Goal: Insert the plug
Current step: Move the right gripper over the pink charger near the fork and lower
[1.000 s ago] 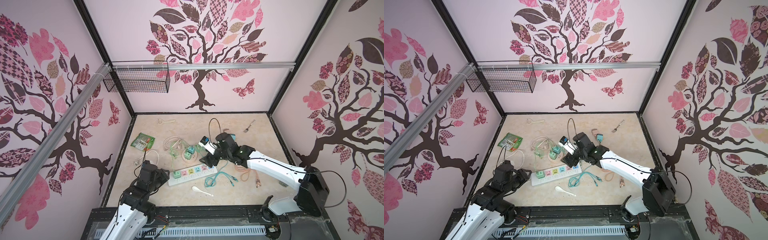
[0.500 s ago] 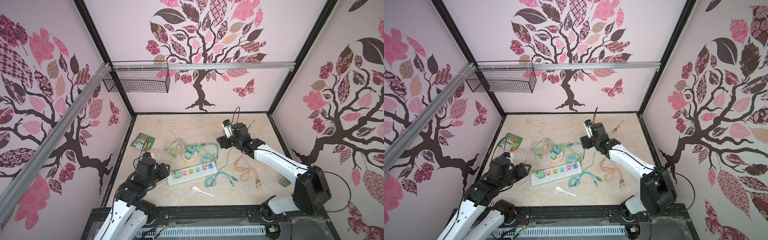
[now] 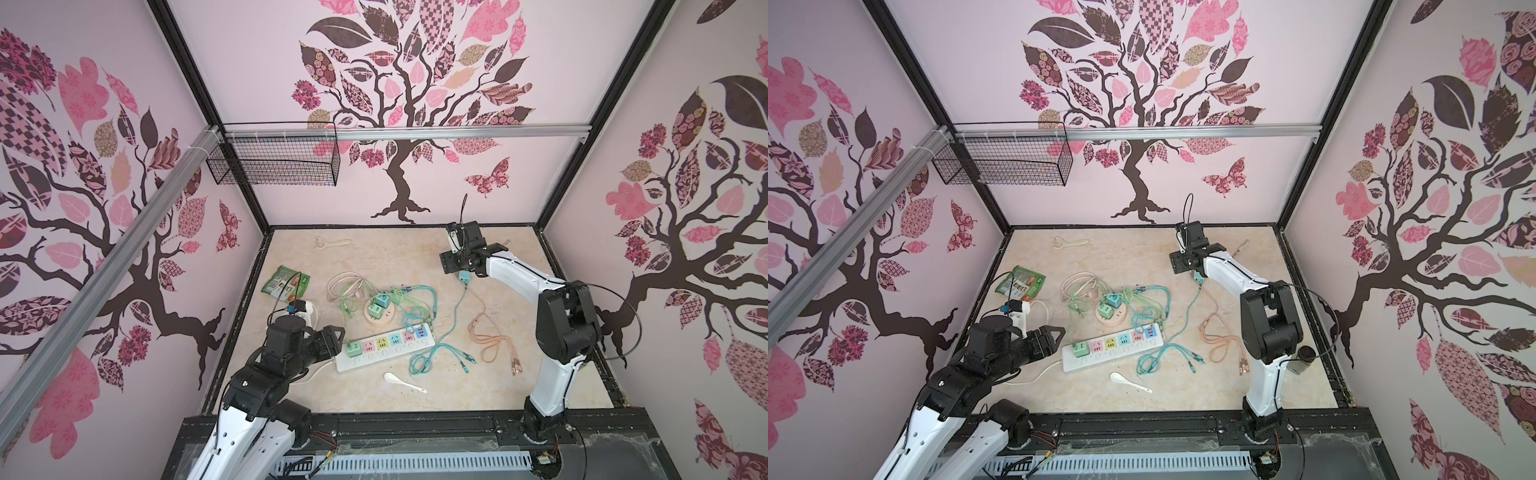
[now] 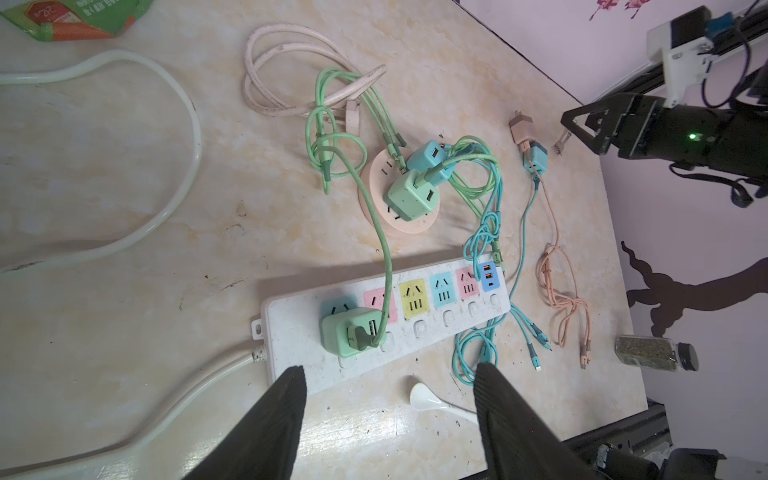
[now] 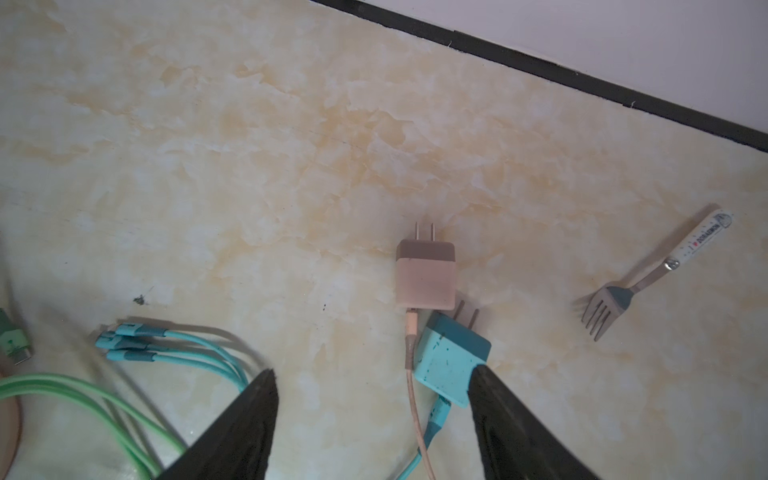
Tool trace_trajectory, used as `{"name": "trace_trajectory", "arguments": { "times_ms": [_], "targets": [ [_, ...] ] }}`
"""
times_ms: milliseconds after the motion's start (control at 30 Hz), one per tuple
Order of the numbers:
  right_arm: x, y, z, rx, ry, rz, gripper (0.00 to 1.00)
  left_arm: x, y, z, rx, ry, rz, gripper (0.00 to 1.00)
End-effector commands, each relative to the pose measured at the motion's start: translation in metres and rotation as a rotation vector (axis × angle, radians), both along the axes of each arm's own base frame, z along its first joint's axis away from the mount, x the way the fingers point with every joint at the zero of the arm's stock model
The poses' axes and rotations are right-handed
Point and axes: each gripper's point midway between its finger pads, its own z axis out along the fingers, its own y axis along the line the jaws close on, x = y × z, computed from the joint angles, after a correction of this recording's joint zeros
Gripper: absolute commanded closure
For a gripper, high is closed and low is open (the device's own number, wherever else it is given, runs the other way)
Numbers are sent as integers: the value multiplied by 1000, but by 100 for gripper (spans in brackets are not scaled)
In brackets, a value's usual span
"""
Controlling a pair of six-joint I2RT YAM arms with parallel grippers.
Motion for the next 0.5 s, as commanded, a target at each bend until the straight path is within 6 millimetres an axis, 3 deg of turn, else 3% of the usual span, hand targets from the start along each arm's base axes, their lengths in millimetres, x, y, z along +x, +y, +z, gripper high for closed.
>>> {"name": "trace_trajectory", "arguments": {
  "times_ms": [0,233,467],
  "targets": [
    [6,-14,-26,-68,100,-2,25,0,-2,18,-16,-63,-22,31],
    [27,-24,-55,-75,160,-15,25,-3,-2,21,-21,-77,-31,31],
    [32,-28,-85,-78,208,-21,28,-3,-3,22,-25,-84,-39,30]
  ]
}}
